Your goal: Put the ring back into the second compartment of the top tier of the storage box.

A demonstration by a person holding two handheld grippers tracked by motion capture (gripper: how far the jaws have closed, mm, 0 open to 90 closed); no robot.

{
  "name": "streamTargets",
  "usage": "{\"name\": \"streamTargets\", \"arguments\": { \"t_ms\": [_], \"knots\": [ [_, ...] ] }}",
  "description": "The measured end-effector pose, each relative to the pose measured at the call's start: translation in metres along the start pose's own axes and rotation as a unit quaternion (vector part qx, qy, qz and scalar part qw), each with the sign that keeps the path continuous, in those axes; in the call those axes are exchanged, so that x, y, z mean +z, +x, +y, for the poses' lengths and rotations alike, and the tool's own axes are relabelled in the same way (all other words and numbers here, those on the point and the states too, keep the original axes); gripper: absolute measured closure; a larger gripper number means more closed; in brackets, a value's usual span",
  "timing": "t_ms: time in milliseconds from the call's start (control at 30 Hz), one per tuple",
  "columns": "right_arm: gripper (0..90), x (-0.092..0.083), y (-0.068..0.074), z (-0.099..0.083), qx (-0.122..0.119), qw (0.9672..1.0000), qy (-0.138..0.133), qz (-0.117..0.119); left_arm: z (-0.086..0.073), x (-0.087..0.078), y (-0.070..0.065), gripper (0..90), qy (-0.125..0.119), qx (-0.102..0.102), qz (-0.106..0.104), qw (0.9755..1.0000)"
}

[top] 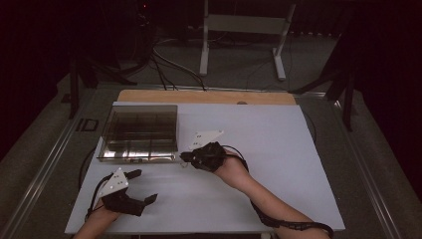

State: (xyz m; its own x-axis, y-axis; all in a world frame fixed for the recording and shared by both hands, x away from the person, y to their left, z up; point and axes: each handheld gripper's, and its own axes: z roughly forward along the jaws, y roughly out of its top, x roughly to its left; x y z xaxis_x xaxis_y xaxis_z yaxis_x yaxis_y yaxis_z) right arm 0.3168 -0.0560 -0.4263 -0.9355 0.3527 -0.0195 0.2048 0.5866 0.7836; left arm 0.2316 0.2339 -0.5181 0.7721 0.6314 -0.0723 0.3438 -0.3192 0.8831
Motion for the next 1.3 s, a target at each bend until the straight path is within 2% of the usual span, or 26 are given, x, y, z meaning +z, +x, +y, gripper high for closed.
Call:
{"name": "streamTargets", "arguments": {
  "t_ms": [633, 767, 1300],
  "knots": [
    [88.2, 0.028, -0.002, 0.029, -0.014, 0.9999, -0.002, 0.006, 0.0, -0.001, 0.0, 0.0, -0.001, -0.001, -0.003, 1.0],
    [88.2, 0.034, -0.002, 0.035, -0.011, 0.9999, -0.007, 0.009, 0.0, -0.001, 0.001, 0.0, -0.002, -0.006, -0.006, 1.0],
    [88.1, 0.052, -0.002, 0.064, -0.017, 0.9996, -0.021, 0.011, 0.0, -0.001, 0.001, 0.0, -0.005, -0.005, -0.008, 0.9999]
  ]
}}
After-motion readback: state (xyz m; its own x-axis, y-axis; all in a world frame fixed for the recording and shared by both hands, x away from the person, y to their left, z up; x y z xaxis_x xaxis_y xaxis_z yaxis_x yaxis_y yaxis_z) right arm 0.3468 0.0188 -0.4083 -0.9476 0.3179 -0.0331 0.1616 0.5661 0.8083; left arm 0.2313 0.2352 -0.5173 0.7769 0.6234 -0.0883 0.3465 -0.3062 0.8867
